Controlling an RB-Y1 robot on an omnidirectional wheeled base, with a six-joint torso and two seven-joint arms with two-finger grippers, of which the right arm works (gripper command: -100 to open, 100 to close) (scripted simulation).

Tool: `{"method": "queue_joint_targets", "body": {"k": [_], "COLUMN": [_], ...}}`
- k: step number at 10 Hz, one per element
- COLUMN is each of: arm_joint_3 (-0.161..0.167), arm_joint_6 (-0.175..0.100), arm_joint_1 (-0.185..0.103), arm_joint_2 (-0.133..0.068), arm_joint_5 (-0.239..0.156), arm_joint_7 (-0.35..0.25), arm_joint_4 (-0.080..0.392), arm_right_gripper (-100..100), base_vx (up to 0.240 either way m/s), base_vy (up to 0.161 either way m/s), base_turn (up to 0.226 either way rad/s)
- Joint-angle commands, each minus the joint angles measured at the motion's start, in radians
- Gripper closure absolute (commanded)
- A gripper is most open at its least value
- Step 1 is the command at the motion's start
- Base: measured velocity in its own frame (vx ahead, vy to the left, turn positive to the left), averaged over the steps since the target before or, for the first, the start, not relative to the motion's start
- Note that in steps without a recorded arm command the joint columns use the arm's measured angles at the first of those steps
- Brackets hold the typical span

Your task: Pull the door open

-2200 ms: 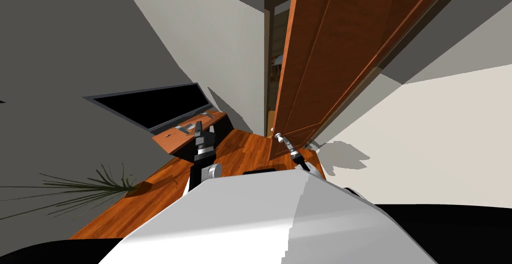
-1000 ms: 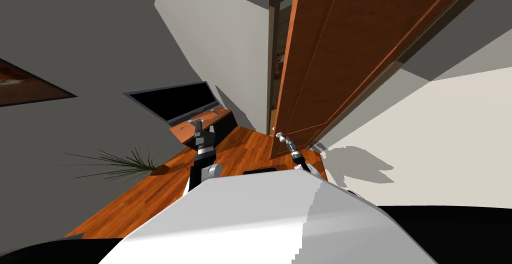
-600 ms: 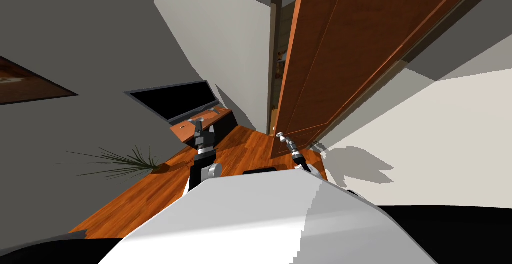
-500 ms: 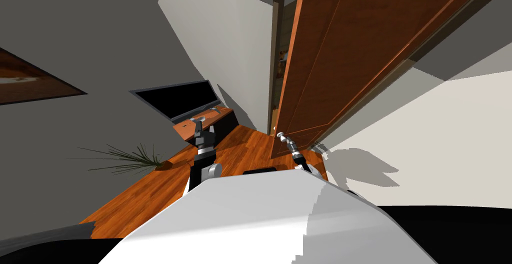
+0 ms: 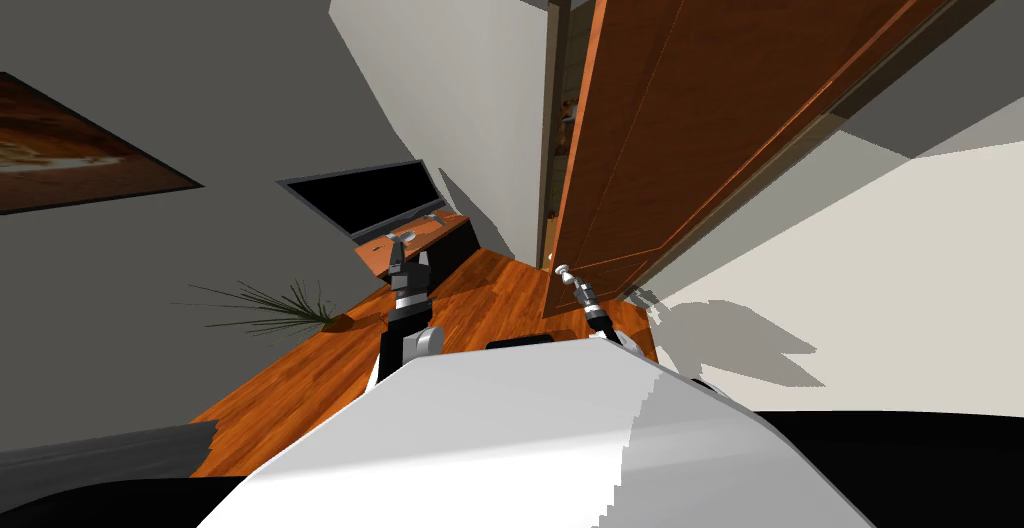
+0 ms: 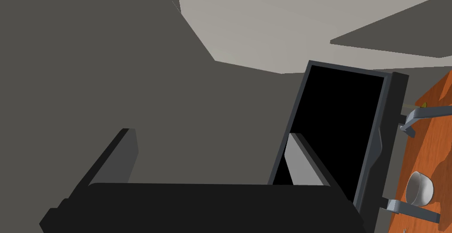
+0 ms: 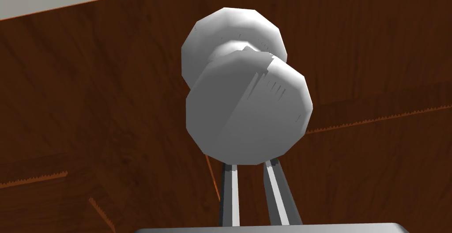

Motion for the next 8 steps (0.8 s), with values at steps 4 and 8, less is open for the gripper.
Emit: {"method": "queue_joint_targets", "body": {"k": [4, 8], "arm_joint_3": [0.035, 0.043], "arm_joint_6": [0.008, 0.016], "arm_joint_1": [0.001, 0.003], "arm_joint_2": [0.02, 0.019], "arm_joint_5": [-0.055, -0.086], "arm_joint_7": [-0.061, -0.119], "arm_joint_4": [-0.061, -0.066], "arm_right_gripper": [100, 100], "base_vx": [-0.031, -0.039], "base_vy": [-0.015, -0.024], "base_turn": [0.063, 0.07]}}
